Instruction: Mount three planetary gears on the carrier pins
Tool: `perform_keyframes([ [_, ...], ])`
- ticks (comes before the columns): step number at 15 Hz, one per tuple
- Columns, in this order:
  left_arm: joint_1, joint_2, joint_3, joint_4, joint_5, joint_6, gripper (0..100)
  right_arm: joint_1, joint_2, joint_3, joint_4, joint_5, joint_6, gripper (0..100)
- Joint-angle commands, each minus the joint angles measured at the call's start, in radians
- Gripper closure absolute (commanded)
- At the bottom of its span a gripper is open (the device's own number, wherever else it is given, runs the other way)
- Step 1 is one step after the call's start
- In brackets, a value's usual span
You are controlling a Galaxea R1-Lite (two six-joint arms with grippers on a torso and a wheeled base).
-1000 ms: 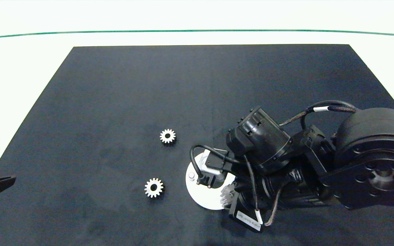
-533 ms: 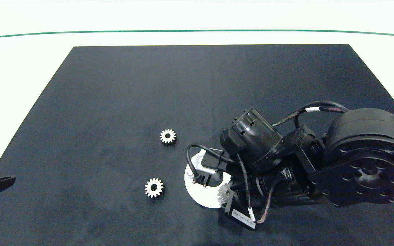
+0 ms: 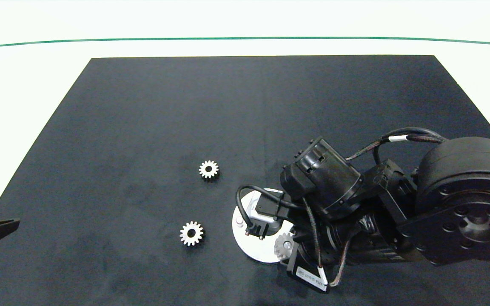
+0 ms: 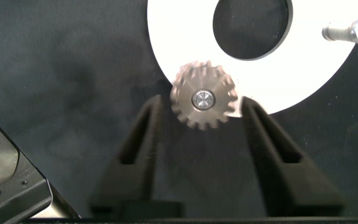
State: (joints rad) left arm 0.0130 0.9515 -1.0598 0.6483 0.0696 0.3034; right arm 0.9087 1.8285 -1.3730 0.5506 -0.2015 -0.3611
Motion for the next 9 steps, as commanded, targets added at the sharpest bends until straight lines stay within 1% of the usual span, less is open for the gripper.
perform_keyframes([
  [1, -0.001, 0.001, 0.000, 0.004, 0.001, 0.002, 0, -0.001, -0.012, 0.008, 0.002, -0.001, -0.001, 0],
  [3, -0.001, 0.001, -0.008, 0.002, -0.001, 0.002, 0, -0.004, -0.052, 0.006, -0.001, 0.001, 0.028, 0],
  [4, 0.001, 0.001, -0.026, 0.002, -0.001, -0.010, 0, -0.005, -0.115, 0.008, 0.000, -0.001, 0.047, 0],
  [5, -0.005, 0.003, -0.046, 0.004, -0.001, -0.058, 0, -0.019, -0.195, 0.009, 0.002, -0.006, 0.065, 0],
  [6, -0.008, 0.003, -0.051, 0.004, -0.001, -0.101, 0, -0.031, -0.259, 0.028, 0.012, -0.006, 0.099, 0],
  [7, -0.015, 0.010, -0.054, 0.004, -0.002, -0.129, 0, -0.044, -0.341, 0.068, 0.018, -0.007, 0.119, 0],
  [8, -0.054, 0.020, -0.052, 0.004, -0.005, -0.138, 0, -0.093, -0.414, 0.089, 0.020, -0.007, 0.119, 0],
  [9, -0.130, 0.020, -0.049, 0.004, -0.001, -0.139, 0, -0.123, -0.479, 0.117, 0.018, -0.006, 0.120, 0],
])
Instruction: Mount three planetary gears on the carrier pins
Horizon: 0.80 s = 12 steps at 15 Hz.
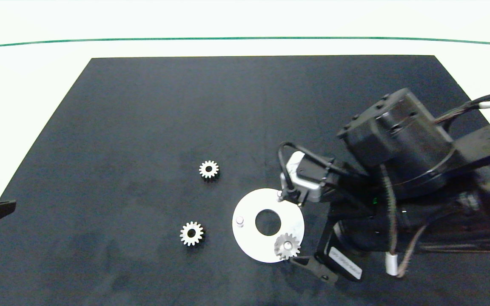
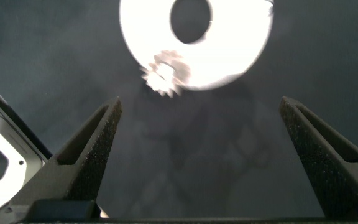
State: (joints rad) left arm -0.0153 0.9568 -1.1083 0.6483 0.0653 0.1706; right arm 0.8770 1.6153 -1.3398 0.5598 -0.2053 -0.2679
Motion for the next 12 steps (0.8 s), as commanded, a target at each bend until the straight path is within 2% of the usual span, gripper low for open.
perform_keyframes([
  [1, -0.146, 0.014, 0.001, 0.004, 0.004, -0.019, 0, -0.101, -0.333, 0.116, 0.009, 0.000, 0.036, 0],
  [4, -0.150, 0.051, 0.005, 0.002, 0.002, -0.091, 0, -0.150, -0.535, 0.241, 0.000, 0.007, 0.056, 0],
  [5, -0.163, 0.049, 0.005, 0.002, 0.002, -0.089, 0, -0.158, -0.592, 0.278, -0.004, 0.009, 0.091, 0],
  [6, -0.198, 0.049, 0.005, -0.002, 0.002, -0.086, 0, -0.158, -0.627, 0.295, -0.018, 0.001, 0.108, 0],
  [7, -0.258, 0.056, 0.005, -0.004, 0.004, -0.083, 0, -0.167, -0.641, 0.291, -0.044, -0.006, 0.105, 0],
  [9, -0.302, 0.105, 0.005, -0.006, 0.007, -0.082, 0, -0.182, -0.684, 0.292, -0.054, -0.005, 0.104, 0],
  [10, -0.327, 0.129, 0.005, -0.019, 0.042, -0.082, 0, -0.182, -0.690, 0.295, -0.054, -0.005, 0.098, 0],
  [11, -0.353, 0.154, 0.005, -0.044, 0.096, -0.082, 0, -0.184, -0.690, 0.298, -0.054, -0.006, 0.088, 0],
  [12, -0.411, 0.174, 0.008, -0.059, 0.137, -0.082, 0, -0.184, -0.692, 0.298, -0.054, -0.006, 0.087, 0],
])
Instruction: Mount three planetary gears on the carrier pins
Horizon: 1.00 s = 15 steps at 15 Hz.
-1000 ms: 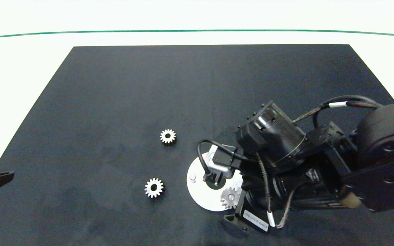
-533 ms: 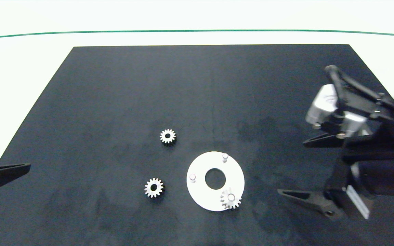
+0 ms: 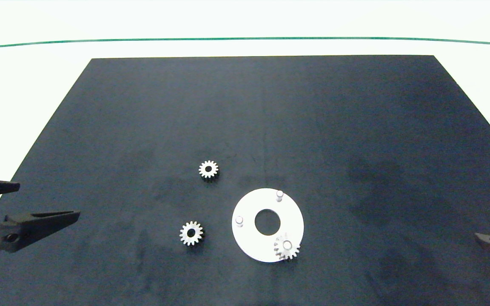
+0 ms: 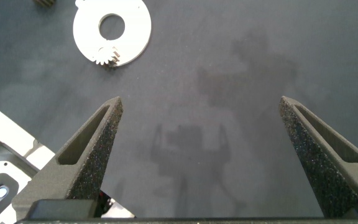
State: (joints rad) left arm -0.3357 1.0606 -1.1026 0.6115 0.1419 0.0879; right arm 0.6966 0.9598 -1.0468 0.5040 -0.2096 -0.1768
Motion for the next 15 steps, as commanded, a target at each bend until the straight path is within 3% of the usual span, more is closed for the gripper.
perform_keyframes([
  [1, -0.146, 0.091, 0.013, -0.026, 0.084, 0.001, 0, -0.003, -0.038, 0.005, 0.002, -0.002, -0.006, 0],
  [3, -0.256, 0.124, 0.082, -0.062, 0.111, -0.002, 0, -0.003, -0.042, 0.014, 0.001, -0.002, -0.026, 0],
  [5, -0.292, 0.177, 0.185, -0.223, 0.127, 0.001, 0, -0.003, -0.042, 0.018, 0.001, -0.001, -0.035, 0],
  [7, -0.282, 0.246, 0.216, -0.391, 0.151, -0.004, 0, -0.003, -0.036, 0.019, 0.001, -0.001, -0.035, 0],
  [9, -0.299, 0.280, 0.217, -0.386, 0.151, -0.004, 0, -0.003, -0.038, 0.036, -0.001, -0.001, -0.035, 0],
  [11, -0.327, 0.286, 0.208, -0.297, 0.151, -0.010, 0, -0.003, -0.036, 0.036, -0.001, -0.001, -0.035, 0],
  [14, -0.393, 0.282, 0.211, -0.245, 0.143, -0.096, 0, -0.003, -0.042, 0.041, -0.001, -0.001, -0.049, 0],
  [15, -0.404, 0.286, 0.213, -0.245, 0.146, -0.096, 0, -0.003, -0.042, 0.041, -0.001, -0.001, -0.052, 0],
])
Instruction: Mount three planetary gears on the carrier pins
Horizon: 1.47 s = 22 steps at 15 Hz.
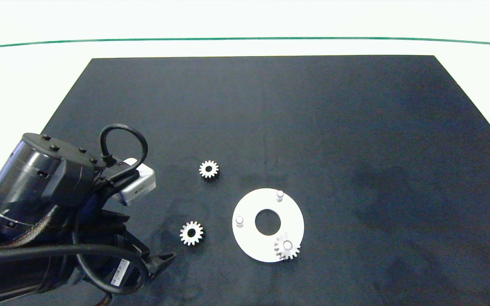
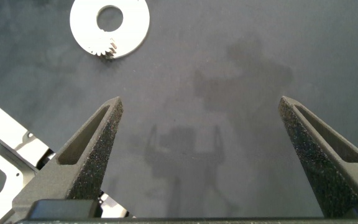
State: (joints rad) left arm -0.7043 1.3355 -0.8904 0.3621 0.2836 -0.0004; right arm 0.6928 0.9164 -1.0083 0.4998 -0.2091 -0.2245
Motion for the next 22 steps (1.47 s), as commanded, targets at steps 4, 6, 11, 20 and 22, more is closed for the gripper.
perform_keyframes([
  [4, -0.040, 0.085, -0.035, -0.005, 0.005, 0.003, 0, -0.001, -0.005, 0.007, 0.003, -0.001, -0.010, 0],
  [6, -0.041, 0.125, -0.038, -0.025, 0.006, 0.014, 0, 0.001, -0.005, 0.010, 0.003, -0.003, -0.012, 0],
  [11, -0.049, 0.163, -0.039, -0.098, 0.006, 0.034, 0, -0.001, -0.008, 0.014, 0.003, -0.003, -0.030, 0],
  [20, -0.098, 0.231, -0.030, -0.178, 0.006, 0.037, 0, 0.001, -0.022, 0.023, -0.033, -0.003, -0.036, 0],
  [22, -0.093, 0.235, -0.036, -0.193, 0.005, 0.062, 0, 0.001, -0.030, 0.033, -0.053, -0.003, -0.038, 0],
])
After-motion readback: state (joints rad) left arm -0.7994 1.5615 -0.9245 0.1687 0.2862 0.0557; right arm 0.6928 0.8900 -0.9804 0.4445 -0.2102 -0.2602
